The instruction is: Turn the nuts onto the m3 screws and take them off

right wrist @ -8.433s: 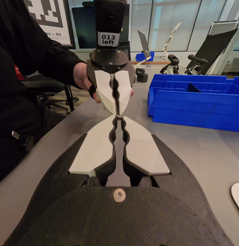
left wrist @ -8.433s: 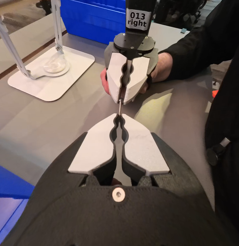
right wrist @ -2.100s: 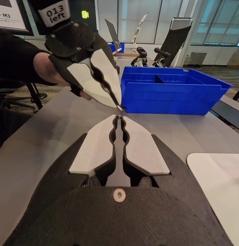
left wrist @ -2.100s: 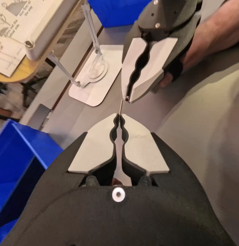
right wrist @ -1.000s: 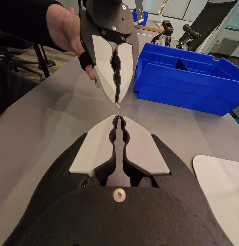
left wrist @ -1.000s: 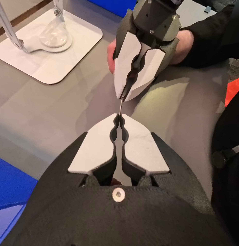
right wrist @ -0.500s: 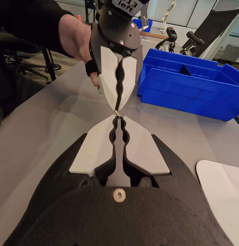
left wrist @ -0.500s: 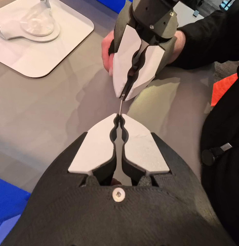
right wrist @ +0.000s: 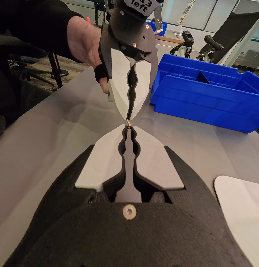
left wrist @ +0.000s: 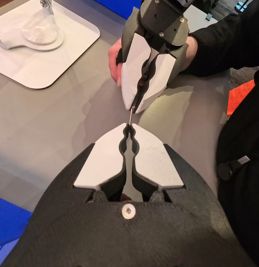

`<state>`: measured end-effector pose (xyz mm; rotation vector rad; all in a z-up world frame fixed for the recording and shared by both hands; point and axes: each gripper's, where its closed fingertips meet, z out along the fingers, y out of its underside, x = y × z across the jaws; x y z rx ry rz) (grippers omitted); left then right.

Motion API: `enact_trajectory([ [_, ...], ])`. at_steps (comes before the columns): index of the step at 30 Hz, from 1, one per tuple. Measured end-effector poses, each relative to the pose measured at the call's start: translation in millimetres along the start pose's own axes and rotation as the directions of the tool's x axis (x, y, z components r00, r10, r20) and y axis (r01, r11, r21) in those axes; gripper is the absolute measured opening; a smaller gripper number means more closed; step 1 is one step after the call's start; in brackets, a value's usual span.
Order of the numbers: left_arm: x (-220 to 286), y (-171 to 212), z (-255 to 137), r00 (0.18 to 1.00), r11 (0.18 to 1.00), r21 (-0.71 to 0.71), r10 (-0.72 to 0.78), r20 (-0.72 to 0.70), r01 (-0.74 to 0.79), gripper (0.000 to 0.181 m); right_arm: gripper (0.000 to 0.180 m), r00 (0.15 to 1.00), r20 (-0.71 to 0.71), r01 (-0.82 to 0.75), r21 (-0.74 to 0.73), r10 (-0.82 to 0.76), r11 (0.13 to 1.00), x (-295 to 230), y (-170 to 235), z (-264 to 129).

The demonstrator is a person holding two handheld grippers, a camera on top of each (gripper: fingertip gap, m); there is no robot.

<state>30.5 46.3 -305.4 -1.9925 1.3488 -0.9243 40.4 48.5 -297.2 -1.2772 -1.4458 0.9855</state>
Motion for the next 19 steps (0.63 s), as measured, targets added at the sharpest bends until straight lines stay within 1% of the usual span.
enact_trajectory([
  [1, 0, 0, 0, 1.0, 1.0, 0.002, 0.0, 0.002, 0.0, 0.0, 0.004, 1.0, 0.001, 0.0, -0.001, 0.0, 1.0, 0, 0, 0],
  [11, 0, 4, 2, 1.0, 1.0, -0.02, 0.009, 0.007, -0.009, 0.0, 0.004, 1.0, 0.015, 0.004, -0.025, -0.004, 1.0, -2, 3, 1],
  [14, -4, 11, 3, 0.999, 0.999, -0.047, 0.016, 0.03, -0.015, 0.0, 0.004, 0.999, 0.041, 0.014, -0.081, -0.011, 0.997, -5, 11, 2],
  [19, -8, 21, 4, 0.998, 0.996, -0.085, 0.026, 0.058, -0.021, 0.001, 0.004, 0.992, 0.129, 0.019, -0.224, 0.01, 0.974, -11, 34, 1],
])
